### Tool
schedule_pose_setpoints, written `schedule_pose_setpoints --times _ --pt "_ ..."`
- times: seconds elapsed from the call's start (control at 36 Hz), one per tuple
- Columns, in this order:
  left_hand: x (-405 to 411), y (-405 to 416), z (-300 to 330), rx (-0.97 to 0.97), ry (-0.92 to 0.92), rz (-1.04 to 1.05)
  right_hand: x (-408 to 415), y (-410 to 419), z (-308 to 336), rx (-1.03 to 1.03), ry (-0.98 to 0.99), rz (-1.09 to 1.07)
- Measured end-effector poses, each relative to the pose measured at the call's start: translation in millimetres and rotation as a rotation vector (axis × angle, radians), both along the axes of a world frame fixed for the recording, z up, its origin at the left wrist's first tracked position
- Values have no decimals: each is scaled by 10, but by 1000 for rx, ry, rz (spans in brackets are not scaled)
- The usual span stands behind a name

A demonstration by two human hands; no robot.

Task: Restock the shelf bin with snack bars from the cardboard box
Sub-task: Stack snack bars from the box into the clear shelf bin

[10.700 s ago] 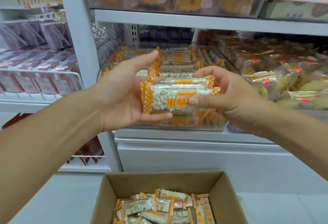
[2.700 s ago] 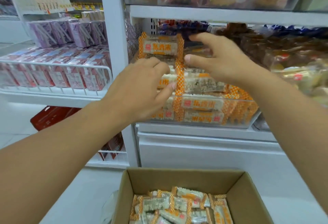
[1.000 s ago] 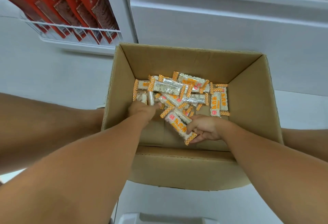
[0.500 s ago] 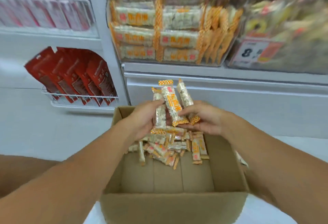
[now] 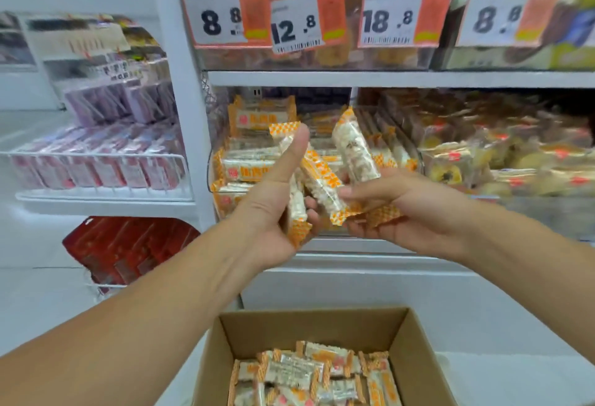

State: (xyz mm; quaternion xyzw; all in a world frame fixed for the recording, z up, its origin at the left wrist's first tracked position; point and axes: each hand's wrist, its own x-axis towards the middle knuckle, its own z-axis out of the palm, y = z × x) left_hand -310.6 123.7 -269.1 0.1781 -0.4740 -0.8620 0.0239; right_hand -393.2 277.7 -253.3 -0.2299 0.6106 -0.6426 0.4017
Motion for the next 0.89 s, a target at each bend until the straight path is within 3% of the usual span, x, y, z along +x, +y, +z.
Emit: schedule_pose_setpoints --times 0.08,0.17,0.33,0.53,0.75,0.89 --pt "-85 -78 119 92 30 -134 -127 -7 123 30 124 12" --pt "-142 -130 93 9 15 -248 -237 -6 125 6 82 -15" --pt "-242 -17 35 -132 99 -139 -210 -121 8 60 -33 97" --pt "-221 -124 -14 -131 53 -118 -141 -210 -83 274 293 -24" --pt "-120 -130 -40 -145 47 -160 6 -172 -3 364 244 333" --pt "-63 -117 -50 -182 -28 -188 82 -209 -66 515 484 409"
